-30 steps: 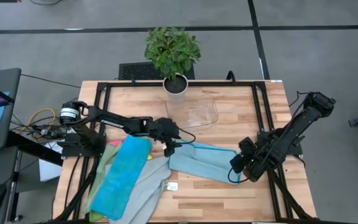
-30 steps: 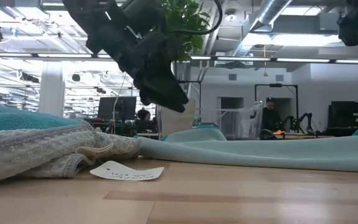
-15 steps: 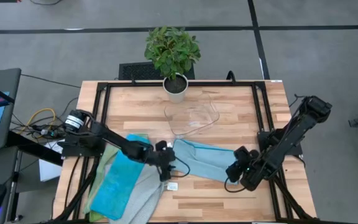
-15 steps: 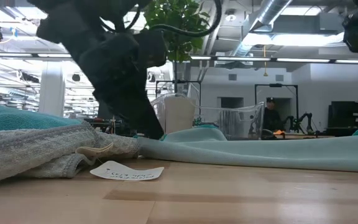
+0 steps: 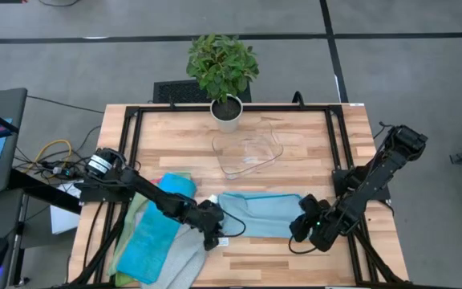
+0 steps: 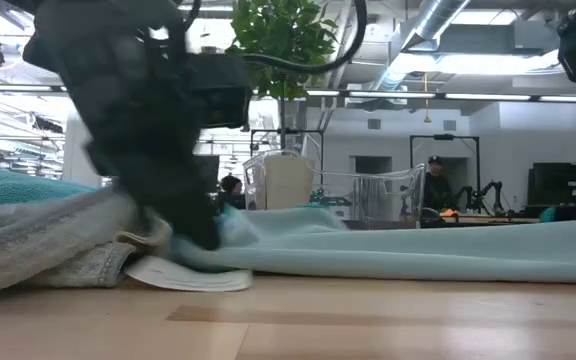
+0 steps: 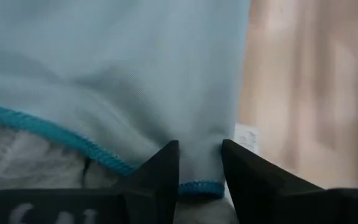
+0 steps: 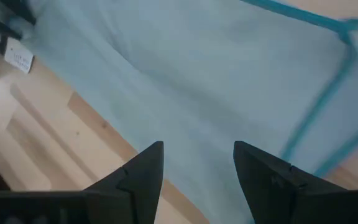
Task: Fold microfiber towels
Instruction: Fold the light blue microfiber cloth
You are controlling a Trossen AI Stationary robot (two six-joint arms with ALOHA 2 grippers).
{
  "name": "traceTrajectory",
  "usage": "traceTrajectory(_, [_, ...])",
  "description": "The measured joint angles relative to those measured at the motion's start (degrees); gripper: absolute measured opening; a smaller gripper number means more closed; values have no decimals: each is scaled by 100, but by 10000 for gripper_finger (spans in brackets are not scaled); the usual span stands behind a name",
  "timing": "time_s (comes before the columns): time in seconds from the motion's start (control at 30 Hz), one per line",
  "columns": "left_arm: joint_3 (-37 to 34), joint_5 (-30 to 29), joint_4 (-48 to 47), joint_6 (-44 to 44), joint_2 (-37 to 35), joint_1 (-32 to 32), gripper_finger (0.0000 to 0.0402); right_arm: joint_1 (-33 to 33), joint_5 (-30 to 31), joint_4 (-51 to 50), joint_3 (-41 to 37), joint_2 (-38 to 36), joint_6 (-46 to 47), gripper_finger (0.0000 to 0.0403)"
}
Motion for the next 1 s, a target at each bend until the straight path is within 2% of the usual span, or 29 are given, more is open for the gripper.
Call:
traceTrajectory(0.13, [-5,869,69,1007,-525,187,108,37,26,52,0,-9,-51,220])
traceTrajectory(0.27, [1,660,-63,1242,-1154,456,107,23,78,52,0,-9,-152,220])
traceTrajectory(0.33, [1,133,-351,1370,-1519,556,106,21,171,69,0,-9,-151,220])
traceTrajectory(0.43, [14,-1452,-1160,1399,-1883,662,107,-17,184,59,-1,-2,-109,220])
traceTrajectory(0.47, [3,-1801,-1339,1428,-1916,737,108,-38,187,63,0,-2,-109,220])
traceTrajectory(0.5, [-5,-1878,-1380,1553,-1925,838,111,-63,189,67,0,-2,-111,220])
traceTrajectory(0.63, [10,-769,-937,2159,-1748,1273,113,-153,199,58,0,-2,-148,220])
traceTrajectory(0.67, [10,-645,-873,2226,-1618,1340,112,-171,199,58,0,-2,-157,220])
traceTrajectory(0.87, [8,-872,-212,2299,-1138,1642,106,-256,201,6,0,-2,-157,220])
traceTrajectory(1.0, [3,-1151,-148,2476,-1040,1794,105,-264,200,-24,0,-2,-155,220])
